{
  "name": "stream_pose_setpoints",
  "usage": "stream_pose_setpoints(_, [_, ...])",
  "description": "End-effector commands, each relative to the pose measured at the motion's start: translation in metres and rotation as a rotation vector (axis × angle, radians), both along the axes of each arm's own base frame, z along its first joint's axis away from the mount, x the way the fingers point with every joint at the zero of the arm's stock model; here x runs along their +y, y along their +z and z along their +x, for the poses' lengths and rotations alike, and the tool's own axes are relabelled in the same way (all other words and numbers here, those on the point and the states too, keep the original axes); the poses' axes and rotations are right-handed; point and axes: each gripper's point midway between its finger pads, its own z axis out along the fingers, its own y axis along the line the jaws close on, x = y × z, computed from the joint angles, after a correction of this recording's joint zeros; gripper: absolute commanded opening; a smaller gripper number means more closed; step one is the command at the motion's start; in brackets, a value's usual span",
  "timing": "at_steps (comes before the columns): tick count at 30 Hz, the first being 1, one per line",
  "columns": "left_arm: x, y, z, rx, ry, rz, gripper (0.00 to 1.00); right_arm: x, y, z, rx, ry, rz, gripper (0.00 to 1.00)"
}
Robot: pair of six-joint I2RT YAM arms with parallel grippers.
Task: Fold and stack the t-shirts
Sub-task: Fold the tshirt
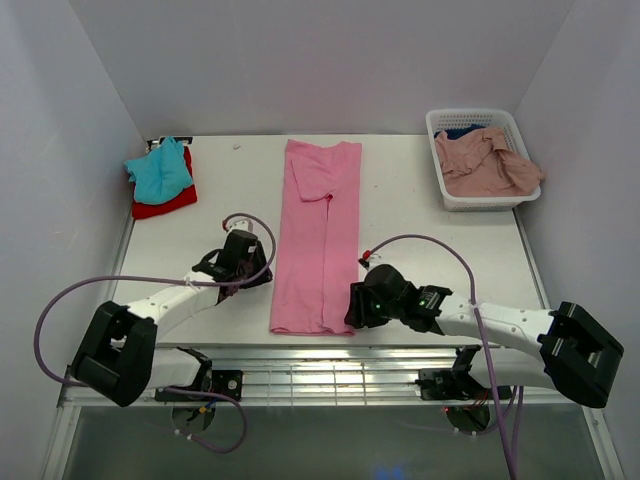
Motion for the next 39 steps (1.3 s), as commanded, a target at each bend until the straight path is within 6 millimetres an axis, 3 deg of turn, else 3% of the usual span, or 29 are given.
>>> stream_pose_setpoints(1, [0.003,-0.001,-0.021,0.025,0.036,-0.037,0.51,0.004,0.000,-0.001,-0.013,-0.027,0.025,0.47])
stream_pose_setpoints(11, [-0.005,-0.024,-0.071,0.153,-0.010,-0.140,0.51,-0.002,-0.023,-0.009,0.008,-0.040,-0.032,0.47])
stream_pose_setpoints(12, [-0.010,-0.024,-0.077,0.168,-0.032,-0.169,0.66,-0.002,-0.025,-0.009,0.011,-0.045,-0.037,0.47])
stream_pose_setpoints(19, [-0.024,-0.025,-0.109,0.223,-0.091,-0.302,0.68,-0.007,-0.041,-0.015,0.034,-0.047,-0.090,0.46])
stream_pose_setpoints(30, [-0.031,-0.036,-0.162,0.349,-0.126,-0.352,0.67,-0.011,-0.033,-0.013,0.003,-0.073,-0.109,0.45])
stream_pose_setpoints(39, [-0.018,-0.050,-0.171,0.350,-0.059,-0.260,0.66,-0.015,-0.031,-0.012,-0.009,-0.091,-0.105,0.45])
